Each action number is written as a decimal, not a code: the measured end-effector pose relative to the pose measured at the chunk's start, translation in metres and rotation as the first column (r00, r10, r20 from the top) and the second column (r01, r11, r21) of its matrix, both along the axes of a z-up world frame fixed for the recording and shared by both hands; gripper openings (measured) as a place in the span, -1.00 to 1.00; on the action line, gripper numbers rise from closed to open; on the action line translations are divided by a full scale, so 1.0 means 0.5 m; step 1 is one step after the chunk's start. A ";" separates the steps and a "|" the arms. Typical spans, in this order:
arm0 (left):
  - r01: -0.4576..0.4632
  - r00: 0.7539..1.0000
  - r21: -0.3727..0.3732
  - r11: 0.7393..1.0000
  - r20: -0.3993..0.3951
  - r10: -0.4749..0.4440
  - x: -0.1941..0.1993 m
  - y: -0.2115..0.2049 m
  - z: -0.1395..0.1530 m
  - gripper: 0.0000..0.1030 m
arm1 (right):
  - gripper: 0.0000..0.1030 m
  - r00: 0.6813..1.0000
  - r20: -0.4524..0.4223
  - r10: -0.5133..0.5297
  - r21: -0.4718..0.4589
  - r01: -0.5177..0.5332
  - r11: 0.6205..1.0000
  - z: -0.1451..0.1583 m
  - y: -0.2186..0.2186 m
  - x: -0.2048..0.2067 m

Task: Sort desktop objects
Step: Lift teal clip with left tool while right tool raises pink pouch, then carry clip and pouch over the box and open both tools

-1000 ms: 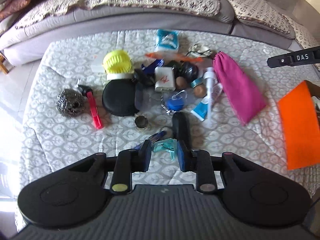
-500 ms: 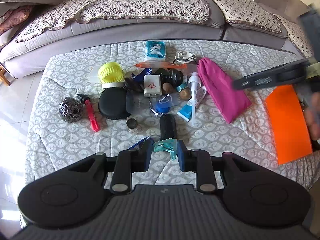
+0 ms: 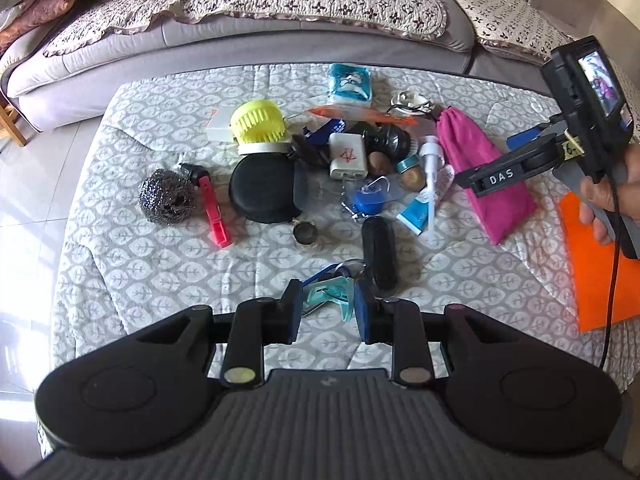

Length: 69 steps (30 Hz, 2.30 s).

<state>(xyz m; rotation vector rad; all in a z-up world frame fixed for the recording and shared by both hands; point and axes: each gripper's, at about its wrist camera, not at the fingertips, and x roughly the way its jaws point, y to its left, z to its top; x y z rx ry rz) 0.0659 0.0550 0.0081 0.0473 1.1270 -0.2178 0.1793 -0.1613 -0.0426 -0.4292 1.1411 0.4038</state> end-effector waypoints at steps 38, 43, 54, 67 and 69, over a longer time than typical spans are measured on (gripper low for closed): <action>0.292 0.936 -0.010 0.956 0.209 -0.284 -0.123 -0.270 0.187 -0.46 | -0.97 0.940 0.310 -0.141 0.118 0.109 0.987 0.437 -0.369 -0.301; 0.381 0.898 -0.027 0.924 0.250 -0.363 -0.145 -0.355 0.213 -0.46 | -0.97 0.907 0.347 -0.237 0.117 0.208 0.971 0.478 -0.477 -0.351; 0.510 0.841 -0.026 0.860 0.223 -0.493 -0.155 -0.544 0.148 -0.46 | -0.97 0.871 0.272 -0.408 0.150 0.380 0.913 0.377 -0.635 -0.387; 0.477 0.862 0.007 0.879 0.193 -0.469 -0.111 -0.613 0.086 0.30 | -0.03 0.876 0.123 -0.466 0.273 0.421 0.865 0.239 -0.666 -0.343; 0.447 0.875 -0.013 0.894 0.212 -0.434 -0.112 -0.603 0.088 1.00 | 1.00 0.871 0.134 -0.472 0.279 0.424 0.862 0.239 -0.668 -0.346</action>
